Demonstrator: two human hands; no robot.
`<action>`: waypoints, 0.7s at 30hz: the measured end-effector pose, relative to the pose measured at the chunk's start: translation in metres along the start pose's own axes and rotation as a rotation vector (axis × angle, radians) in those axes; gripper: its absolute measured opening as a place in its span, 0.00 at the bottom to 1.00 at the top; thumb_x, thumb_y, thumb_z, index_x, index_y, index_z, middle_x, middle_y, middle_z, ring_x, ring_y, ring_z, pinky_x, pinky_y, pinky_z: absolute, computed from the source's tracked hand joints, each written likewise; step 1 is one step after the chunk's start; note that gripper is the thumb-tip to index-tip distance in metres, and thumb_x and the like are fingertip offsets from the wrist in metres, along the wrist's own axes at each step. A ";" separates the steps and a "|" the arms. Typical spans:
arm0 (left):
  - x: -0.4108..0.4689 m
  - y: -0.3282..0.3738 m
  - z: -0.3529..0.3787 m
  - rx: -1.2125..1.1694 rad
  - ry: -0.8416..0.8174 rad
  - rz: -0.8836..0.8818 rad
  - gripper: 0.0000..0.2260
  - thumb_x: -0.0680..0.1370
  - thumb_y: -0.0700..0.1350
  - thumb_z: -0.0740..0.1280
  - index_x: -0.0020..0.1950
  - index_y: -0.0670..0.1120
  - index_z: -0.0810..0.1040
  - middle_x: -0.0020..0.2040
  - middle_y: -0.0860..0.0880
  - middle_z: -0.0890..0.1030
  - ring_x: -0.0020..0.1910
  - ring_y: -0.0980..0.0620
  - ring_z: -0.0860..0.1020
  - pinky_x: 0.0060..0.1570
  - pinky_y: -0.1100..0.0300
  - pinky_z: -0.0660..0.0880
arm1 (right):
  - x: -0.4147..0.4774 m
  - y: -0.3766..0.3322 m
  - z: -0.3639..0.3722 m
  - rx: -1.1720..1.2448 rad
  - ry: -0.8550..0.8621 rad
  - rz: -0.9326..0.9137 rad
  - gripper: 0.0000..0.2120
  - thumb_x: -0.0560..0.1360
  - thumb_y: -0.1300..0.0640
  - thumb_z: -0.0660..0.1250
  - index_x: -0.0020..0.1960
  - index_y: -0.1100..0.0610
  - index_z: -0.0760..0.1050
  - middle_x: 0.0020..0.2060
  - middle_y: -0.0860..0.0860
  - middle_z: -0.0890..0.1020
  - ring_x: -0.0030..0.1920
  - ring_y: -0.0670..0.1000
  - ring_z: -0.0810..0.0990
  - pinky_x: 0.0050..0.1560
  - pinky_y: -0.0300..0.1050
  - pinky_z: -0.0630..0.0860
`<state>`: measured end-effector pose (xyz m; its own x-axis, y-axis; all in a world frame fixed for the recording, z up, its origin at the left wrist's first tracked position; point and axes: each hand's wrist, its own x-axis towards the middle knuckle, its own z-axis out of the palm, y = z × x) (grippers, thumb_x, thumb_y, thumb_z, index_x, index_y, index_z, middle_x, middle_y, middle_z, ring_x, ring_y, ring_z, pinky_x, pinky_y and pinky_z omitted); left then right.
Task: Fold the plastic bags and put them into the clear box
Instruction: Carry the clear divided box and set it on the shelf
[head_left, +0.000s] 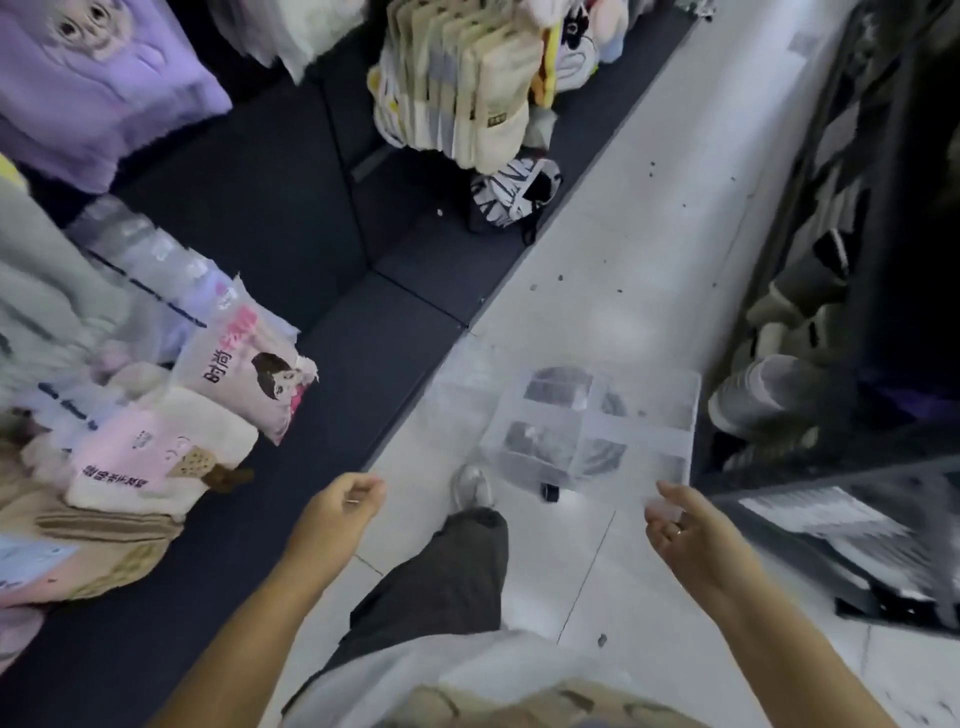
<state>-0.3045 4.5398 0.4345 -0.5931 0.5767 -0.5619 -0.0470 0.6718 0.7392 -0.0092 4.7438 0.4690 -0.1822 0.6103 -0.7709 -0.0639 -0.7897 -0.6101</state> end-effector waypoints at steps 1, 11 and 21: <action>0.019 0.006 0.002 -0.016 0.032 -0.016 0.04 0.78 0.51 0.65 0.50 0.55 0.79 0.49 0.56 0.80 0.50 0.58 0.78 0.44 0.62 0.72 | 0.022 -0.017 0.014 -0.021 -0.016 0.004 0.11 0.75 0.59 0.66 0.57 0.60 0.72 0.46 0.53 0.74 0.41 0.49 0.76 0.33 0.33 0.77; 0.208 0.122 0.010 -0.152 0.145 -0.051 0.04 0.77 0.50 0.66 0.45 0.58 0.79 0.48 0.56 0.82 0.49 0.56 0.80 0.46 0.61 0.73 | 0.181 -0.163 0.151 -0.199 -0.158 0.065 0.09 0.77 0.59 0.64 0.55 0.60 0.70 0.38 0.56 0.75 0.32 0.50 0.74 0.32 0.39 0.76; 0.303 0.154 0.002 -0.234 0.310 -0.128 0.03 0.77 0.52 0.65 0.47 0.57 0.78 0.47 0.56 0.81 0.49 0.57 0.79 0.43 0.64 0.70 | 0.308 -0.216 0.273 -0.474 -0.229 0.137 0.08 0.78 0.59 0.62 0.55 0.61 0.72 0.31 0.51 0.77 0.29 0.46 0.76 0.33 0.37 0.73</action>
<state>-0.4898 4.8192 0.3770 -0.7832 0.3035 -0.5426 -0.2969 0.5843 0.7553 -0.3194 5.0855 0.4130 -0.3703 0.4329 -0.8219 0.4157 -0.7140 -0.5634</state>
